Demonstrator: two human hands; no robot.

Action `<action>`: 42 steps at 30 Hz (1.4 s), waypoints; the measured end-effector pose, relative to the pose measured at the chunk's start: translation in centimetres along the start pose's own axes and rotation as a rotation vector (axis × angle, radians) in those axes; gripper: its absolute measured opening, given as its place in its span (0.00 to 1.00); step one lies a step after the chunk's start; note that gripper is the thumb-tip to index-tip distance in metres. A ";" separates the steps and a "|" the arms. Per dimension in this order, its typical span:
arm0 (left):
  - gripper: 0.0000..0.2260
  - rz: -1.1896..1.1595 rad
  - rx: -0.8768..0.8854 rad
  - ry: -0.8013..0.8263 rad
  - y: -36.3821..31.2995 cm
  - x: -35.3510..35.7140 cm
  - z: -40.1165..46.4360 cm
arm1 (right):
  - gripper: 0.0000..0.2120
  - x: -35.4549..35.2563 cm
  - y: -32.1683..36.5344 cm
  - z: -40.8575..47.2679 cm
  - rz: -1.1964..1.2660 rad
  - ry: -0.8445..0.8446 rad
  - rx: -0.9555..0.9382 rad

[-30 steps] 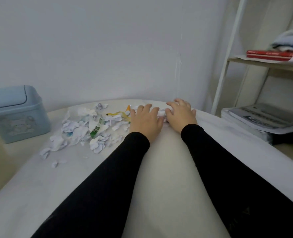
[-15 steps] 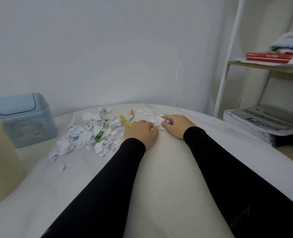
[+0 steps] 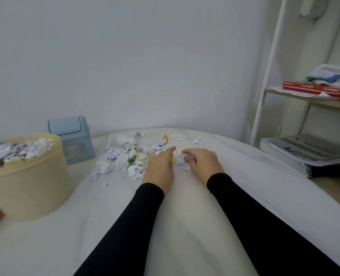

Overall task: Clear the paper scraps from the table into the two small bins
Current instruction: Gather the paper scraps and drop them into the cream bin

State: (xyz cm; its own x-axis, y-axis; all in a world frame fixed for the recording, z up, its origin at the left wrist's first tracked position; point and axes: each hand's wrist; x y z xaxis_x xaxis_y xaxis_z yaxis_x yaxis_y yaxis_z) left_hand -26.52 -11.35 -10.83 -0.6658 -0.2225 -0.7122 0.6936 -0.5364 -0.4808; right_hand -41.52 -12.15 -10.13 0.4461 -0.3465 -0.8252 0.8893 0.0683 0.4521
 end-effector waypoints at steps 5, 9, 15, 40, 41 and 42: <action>0.16 0.107 0.018 -0.108 -0.2 -1.5 -1.7 | 0.12 -0.5 1.5 -2.1 -0.091 -0.133 -0.059; 0.14 0.295 -0.064 -0.121 -0.2 -2.3 -3.1 | 0.11 -0.2 2.0 -3.1 0.149 -0.122 -0.067; 0.23 0.393 0.129 -0.048 -2.9 -1.1 -2.6 | 0.15 -0.8 2.0 -4.1 0.052 -0.061 -0.052; 0.14 -0.054 -0.089 -0.009 -2.4 -0.1 -1.2 | 0.14 -2.3 0.0 -4.2 0.424 -0.068 0.216; 0.14 -0.079 -0.098 -0.038 -2.5 -0.4 -1.6 | 0.12 -2.4 0.1 -4.5 0.445 -0.097 0.224; 0.14 -0.107 -0.110 -0.065 -2.5 -0.8 -2.0 | 0.10 -2.5 0.1 -4.8 0.451 -0.117 0.238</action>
State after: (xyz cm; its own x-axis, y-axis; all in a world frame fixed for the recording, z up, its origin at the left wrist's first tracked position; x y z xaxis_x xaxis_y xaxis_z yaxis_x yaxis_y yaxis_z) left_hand -27.22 -8.22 -10.08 -0.7516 -0.2227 -0.6209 0.6411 -0.4683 -0.6080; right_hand -42.06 -6.81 -9.60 0.7534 -0.4347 -0.4933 0.5577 0.0250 0.8297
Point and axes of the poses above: each hand's wrist, its own z-axis towards the middle knuckle, its own x-axis out of the palm, y = z × x, and after that the axes turned 6 degrees about x, right-handed
